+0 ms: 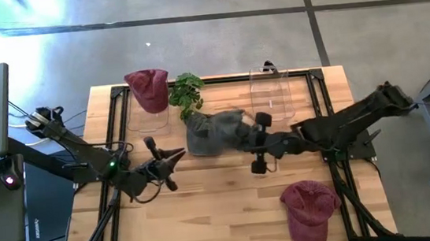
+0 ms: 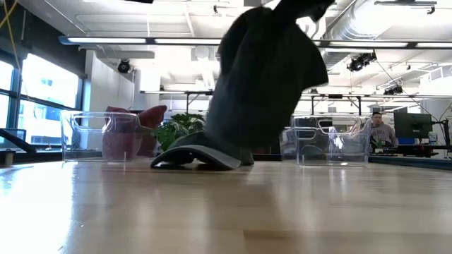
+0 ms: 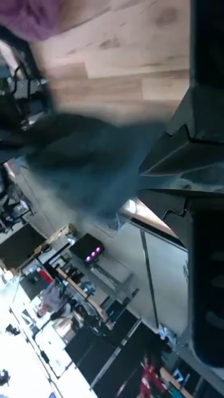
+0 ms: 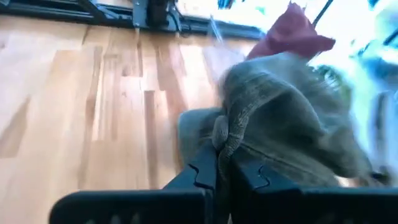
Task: Pick & Place hat
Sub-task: Put the bottom gray cap into the right transparent bin
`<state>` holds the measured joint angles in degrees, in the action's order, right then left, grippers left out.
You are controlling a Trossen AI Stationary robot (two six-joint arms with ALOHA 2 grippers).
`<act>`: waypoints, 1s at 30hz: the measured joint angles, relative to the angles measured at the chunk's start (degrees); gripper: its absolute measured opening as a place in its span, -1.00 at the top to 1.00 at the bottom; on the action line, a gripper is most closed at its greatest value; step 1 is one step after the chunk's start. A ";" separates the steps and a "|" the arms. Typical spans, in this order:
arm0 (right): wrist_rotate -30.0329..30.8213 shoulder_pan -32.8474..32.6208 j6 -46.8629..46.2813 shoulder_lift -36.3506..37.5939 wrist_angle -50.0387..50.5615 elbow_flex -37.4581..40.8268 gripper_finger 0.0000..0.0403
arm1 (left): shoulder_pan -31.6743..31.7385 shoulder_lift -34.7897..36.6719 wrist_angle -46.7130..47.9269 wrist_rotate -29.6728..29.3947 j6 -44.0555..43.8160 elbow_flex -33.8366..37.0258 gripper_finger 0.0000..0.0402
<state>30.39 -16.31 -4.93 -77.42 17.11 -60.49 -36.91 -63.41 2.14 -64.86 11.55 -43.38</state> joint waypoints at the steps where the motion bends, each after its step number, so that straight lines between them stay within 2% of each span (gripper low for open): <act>1: 0.65 -0.75 1.80 0.33 0.03 0.03 0.97 | -0.39 0.17 0.76 0.05 -0.48 0.00 0.81; 3: 0.65 -1.95 3.32 -0.19 -0.61 1.11 0.96 | -1.14 0.24 1.59 1.01 -1.99 0.00 0.81; 5: -2.14 -2.19 2.81 -2.87 -2.06 3.10 0.95 | -1.15 -0.26 2.49 2.89 -4.29 0.00 0.81; 10: -16.56 -2.19 -0.57 -13.67 -15.41 9.37 0.97 | -1.00 -3.90 2.59 7.64 -8.75 0.02 0.81; 13: -22.80 -2.50 -2.47 -19.82 -21.31 10.53 0.94 | -1.00 -6.31 1.52 11.36 -8.78 0.11 0.81; 16: -25.05 -3.14 -2.56 -22.81 -20.74 9.59 0.76 | -0.57 -7.33 -0.88 17.39 -8.85 -0.03 0.81; 21: -28.80 -3.78 -1.08 -21.23 -19.36 6.49 0.25 | 3.26 -11.10 -6.27 33.27 -8.85 0.02 0.81; 23: -26.08 -4.93 2.28 -18.98 -15.95 4.48 0.04 | 4.65 -13.14 -9.59 35.26 -8.62 0.01 0.81; 25: -17.69 -6.93 4.76 -17.08 -13.14 2.44 -0.12 | 5.62 -16.00 -12.17 31.45 -8.01 0.02 0.81; 28: -2.23 -9.99 5.84 -15.56 -10.22 1.85 -0.24 | 6.99 -20.17 -17.12 25.59 -4.24 0.07 0.81; 30: 1.36 -10.80 4.09 -14.93 -9.61 2.18 -0.26 | 8.28 -21.98 -20.84 27.87 -2.63 0.07 0.81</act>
<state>31.75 -27.11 -0.83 -92.35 7.49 -58.30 -28.64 -85.39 -18.69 -36.99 8.92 -43.31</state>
